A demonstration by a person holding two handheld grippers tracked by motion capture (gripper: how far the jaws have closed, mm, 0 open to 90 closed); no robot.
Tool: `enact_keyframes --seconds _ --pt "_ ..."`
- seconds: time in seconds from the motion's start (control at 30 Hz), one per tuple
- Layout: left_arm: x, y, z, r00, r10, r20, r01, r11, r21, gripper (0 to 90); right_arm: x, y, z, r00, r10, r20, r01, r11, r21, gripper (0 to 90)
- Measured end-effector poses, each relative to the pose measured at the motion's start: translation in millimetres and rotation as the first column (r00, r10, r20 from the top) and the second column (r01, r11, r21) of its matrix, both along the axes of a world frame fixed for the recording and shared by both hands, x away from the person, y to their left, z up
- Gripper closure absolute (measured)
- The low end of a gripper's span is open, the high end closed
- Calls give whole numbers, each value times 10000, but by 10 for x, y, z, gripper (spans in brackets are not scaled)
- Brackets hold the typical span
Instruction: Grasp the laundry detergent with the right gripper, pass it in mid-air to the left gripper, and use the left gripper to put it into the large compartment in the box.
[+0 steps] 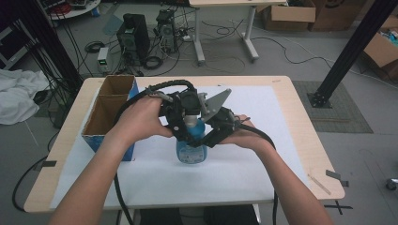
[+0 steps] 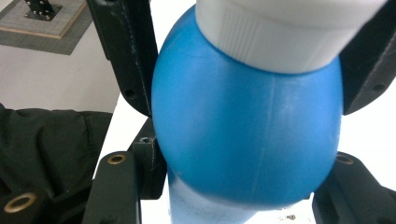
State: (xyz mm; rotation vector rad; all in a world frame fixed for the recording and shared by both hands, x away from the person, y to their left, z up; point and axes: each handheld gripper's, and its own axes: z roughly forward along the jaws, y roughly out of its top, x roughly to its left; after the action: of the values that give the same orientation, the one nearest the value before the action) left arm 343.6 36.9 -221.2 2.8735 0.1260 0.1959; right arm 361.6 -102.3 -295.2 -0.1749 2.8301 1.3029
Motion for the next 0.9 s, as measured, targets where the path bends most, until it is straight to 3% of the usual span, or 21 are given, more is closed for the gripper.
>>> enact_keyframes --seconds 0.9 --pt "14 -9 -31 9999 -7 -140 8 10000 78 368 -1 -6 -2 9999 -100 -21 100 9999 -41 452"
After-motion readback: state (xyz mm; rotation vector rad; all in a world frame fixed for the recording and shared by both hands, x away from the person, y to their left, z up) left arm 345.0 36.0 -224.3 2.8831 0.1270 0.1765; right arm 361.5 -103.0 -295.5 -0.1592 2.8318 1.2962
